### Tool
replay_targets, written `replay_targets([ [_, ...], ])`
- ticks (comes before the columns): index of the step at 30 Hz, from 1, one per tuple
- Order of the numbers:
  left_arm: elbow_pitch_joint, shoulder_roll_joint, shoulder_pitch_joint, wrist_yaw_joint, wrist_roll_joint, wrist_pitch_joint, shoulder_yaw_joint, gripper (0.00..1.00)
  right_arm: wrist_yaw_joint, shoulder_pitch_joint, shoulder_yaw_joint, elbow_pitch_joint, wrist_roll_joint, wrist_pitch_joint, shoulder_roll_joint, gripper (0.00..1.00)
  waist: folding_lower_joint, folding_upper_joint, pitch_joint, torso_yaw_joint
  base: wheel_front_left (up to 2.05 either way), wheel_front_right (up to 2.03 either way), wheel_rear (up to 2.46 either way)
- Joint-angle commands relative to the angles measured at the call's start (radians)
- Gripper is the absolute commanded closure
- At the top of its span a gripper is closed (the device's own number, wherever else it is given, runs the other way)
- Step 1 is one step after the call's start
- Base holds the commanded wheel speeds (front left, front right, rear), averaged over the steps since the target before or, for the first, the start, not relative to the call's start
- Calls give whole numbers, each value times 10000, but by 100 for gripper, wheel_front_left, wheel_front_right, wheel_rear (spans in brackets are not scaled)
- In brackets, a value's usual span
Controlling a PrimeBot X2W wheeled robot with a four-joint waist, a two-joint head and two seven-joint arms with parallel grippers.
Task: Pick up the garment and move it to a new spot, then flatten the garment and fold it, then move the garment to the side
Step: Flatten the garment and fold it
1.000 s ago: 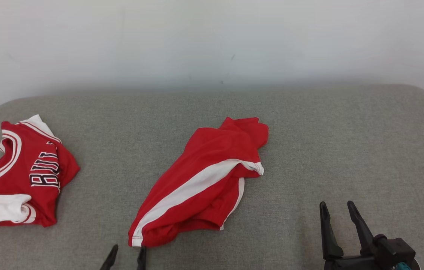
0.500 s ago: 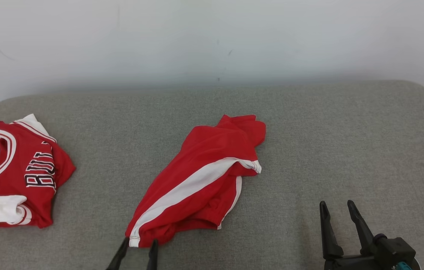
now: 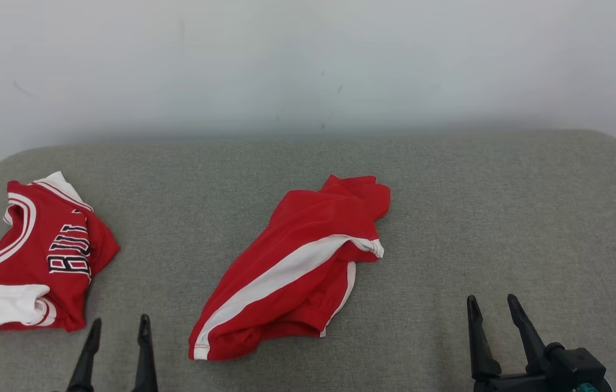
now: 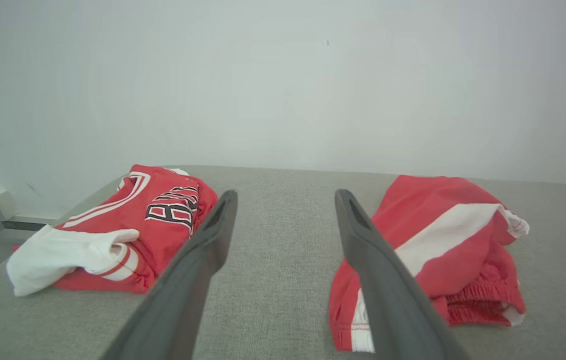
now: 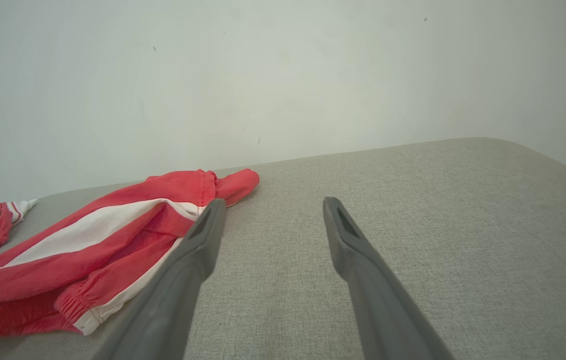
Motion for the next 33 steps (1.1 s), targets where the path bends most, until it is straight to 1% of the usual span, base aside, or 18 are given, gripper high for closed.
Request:
replay_targets([
  [1,-114,-31,142,5,167,-35,219,0,-22,79,-2,-5,-88,-5,11,0,0,0,-23,29,0,0,0],
  [4,-229,-86,345,-60,421,-35,800,0,-22,101,4,19,-137,-5,10,0,0,0,-64,80,0,0,0],
  [8,-71,-168,450,-196,595,-35,1144,0,-22,110,77,176,-29,-5,11,0,0,0,-104,117,0,0,0],
  [12,46,-308,507,-373,683,-35,1261,0,-22,71,161,372,58,-5,13,0,0,0,-119,177,0,0,0],
  [20,191,-505,233,-533,815,-35,1181,0,-22,-767,560,948,-420,-5,-9,0,0,0,-73,568,0,0,0],
  [25,163,-565,73,-611,884,-35,1157,0,-22,-1880,879,2086,-598,54,-290,0,0,0,56,985,0,0,0],
  [33,98,-627,-142,-586,771,-35,1010,0,-22,-3905,1038,4264,-341,354,-874,0,0,0,565,1801,0,0,0],
])
